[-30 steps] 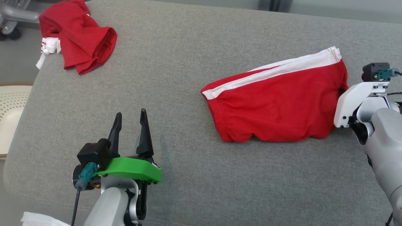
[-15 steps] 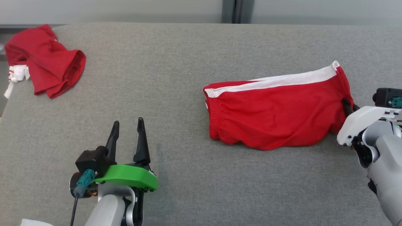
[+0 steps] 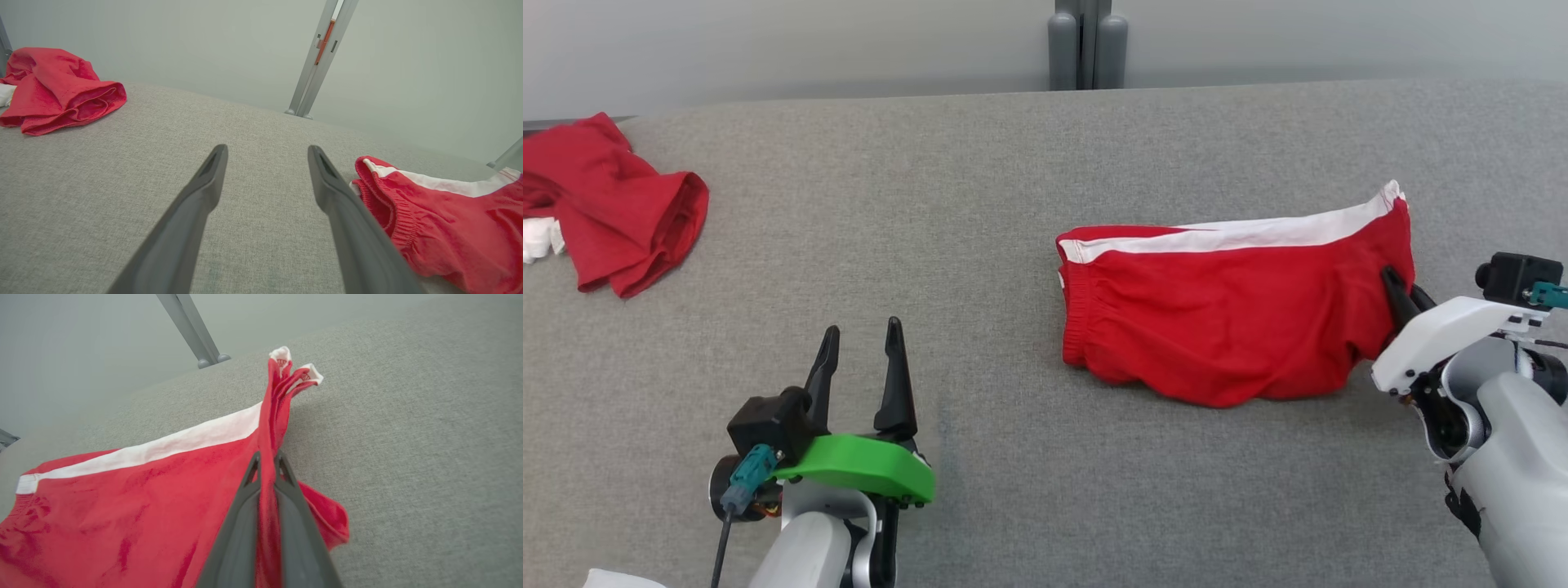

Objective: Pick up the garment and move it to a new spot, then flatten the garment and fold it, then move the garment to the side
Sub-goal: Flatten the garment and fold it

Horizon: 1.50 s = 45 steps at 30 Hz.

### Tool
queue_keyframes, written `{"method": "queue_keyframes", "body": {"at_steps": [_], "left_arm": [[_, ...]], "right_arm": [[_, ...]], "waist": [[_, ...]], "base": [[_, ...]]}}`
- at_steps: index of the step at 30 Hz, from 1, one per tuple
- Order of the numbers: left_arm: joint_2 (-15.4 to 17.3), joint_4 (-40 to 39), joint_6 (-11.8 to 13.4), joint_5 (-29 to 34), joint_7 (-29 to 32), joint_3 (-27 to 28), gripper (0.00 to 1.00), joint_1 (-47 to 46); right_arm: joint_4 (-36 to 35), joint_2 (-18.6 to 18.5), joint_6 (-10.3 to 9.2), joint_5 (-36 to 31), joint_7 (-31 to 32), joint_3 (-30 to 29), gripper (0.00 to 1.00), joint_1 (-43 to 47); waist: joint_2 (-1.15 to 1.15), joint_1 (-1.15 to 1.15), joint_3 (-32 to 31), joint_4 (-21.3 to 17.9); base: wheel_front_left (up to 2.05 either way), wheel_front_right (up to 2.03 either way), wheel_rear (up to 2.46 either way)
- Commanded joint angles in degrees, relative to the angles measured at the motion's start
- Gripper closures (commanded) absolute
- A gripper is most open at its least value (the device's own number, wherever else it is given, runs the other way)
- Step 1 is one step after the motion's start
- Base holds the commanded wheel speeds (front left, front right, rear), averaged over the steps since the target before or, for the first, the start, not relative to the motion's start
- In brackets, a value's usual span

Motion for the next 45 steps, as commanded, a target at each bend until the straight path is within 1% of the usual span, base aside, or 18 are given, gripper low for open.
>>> {"method": "queue_keyframes", "body": {"at_steps": [1, 8, 11, 15, 20, 25, 26, 27, 31, 35, 40, 43, 45], "left_arm": [[0.02, 0.23, -0.10, -0.13, -0.02, 0.19, 0.00, -0.04], [-0.27, 0.64, -0.50, 0.06, -0.02, 0.46, 0.00, 1.37], [-0.49, 0.74, -0.52, 0.08, -0.02, 0.23, 0.00, 1.59], [-0.81, 0.77, -0.70, -0.16, -0.02, 0.10, 0.00, 1.38], [-1.35, 0.66, -0.93, -0.30, -0.02, 0.04, 0.00, 0.81], [-1.70, 0.90, -1.06, -0.27, -0.02, 0.46, 0.00, 0.93], [-1.77, 0.95, -0.98, -0.17, -0.02, 0.56, 0.00, 1.06], [-1.85, 0.98, -0.93, -0.06, -0.02, 0.64, 0.00, 1.28], [-2.13, 1.11, -0.99, 0.16, -0.02, 0.48, 0.00, 1.86], [-2.31, 1.36, -1.24, 0.29, -0.02, -0.06, 0.00, 2.44], [-2.49, 1.70, -1.41, 0.18, -0.02, -1.15, 0.00, 3.01], [-2.58, 1.83, -1.29, -0.10, -0.02, -1.67, 0.00, 3.18], [-2.64, 1.93, -1.26, -0.16, -0.02, -1.88, 0.00, 3.27]], "right_arm": [[-1.53, 0.37, -0.02, 0.66, 0.24, 0.57, 1.00, 1.05], [-13.45, 3.64, 0.00, 2.98, 4.31, 5.11, 1.00, 4.08], [-15.83, 5.90, 0.00, 3.77, 6.19, 6.31, 1.00, 4.54], [-15.13, 8.57, 0.00, 2.76, 8.05, 7.64, 1.00, 4.39], [-11.26, 11.00, 0.00, 1.29, 8.70, 8.34, 1.00, 3.21], [-7.61, 12.02, 0.00, 0.11, 7.97, 8.74, 1.00, 2.34], [-6.97, 12.32, 0.00, 0.02, 7.78, 8.81, 0.66, 2.22], [-6.73, 12.60, 0.00, 0.08, 7.59, 8.94, 0.00, 2.14], [-8.73, 12.79, 0.00, 1.12, 6.34, 10.14, 0.00, 2.72], [-13.83, 11.60, 0.00, 2.63, 4.34, 10.75, 0.00, 5.48], [-20.77, 8.46, 0.00, 3.10, 1.69, 6.97, 0.00, 10.06], [-22.57, 6.46, 0.00, 0.89, 0.91, 3.47, 0.00, 12.41], [-22.79, 5.63, 0.00, -1.15, 1.33, 2.13, 0.00, 13.49]], "waist": [[0.00, 0.00, -1.15, 0.97], [0.00, 0.00, -3.59, 3.88], [0.00, 0.00, -4.07, 5.43], [0.00, 0.00, -4.04, 7.79], [0.00, 0.00, -3.56, 10.47], [0.00, 0.00, -3.38, 11.36], [0.00, 0.00, -3.43, 11.36], [0.00, 0.00, -3.50, 11.26], [0.00, 0.00, -3.87, 10.31], [0.00, 0.00, -4.61, 8.89], [0.00, 0.00, -5.25, 7.60], [0.00, 0.00, -5.41, 7.17], [0.00, 0.00, -5.38, 7.08]], "base": [[0.00, 0.00, 0.00], [0.00, 0.00, 0.00], [0.00, 0.00, 0.00], [0.00, 0.00, 0.00], [0.00, 0.00, 0.00], [0.00, 0.00, 0.00], [0.00, 0.00, 0.00], [0.00, 0.00, 0.00], [0.00, 0.00, 0.00], [0.00, 0.00, 0.00], [0.00, 0.00, 0.00], [0.00, 0.00, 0.00], [0.00, 0.00, 0.00]]}}
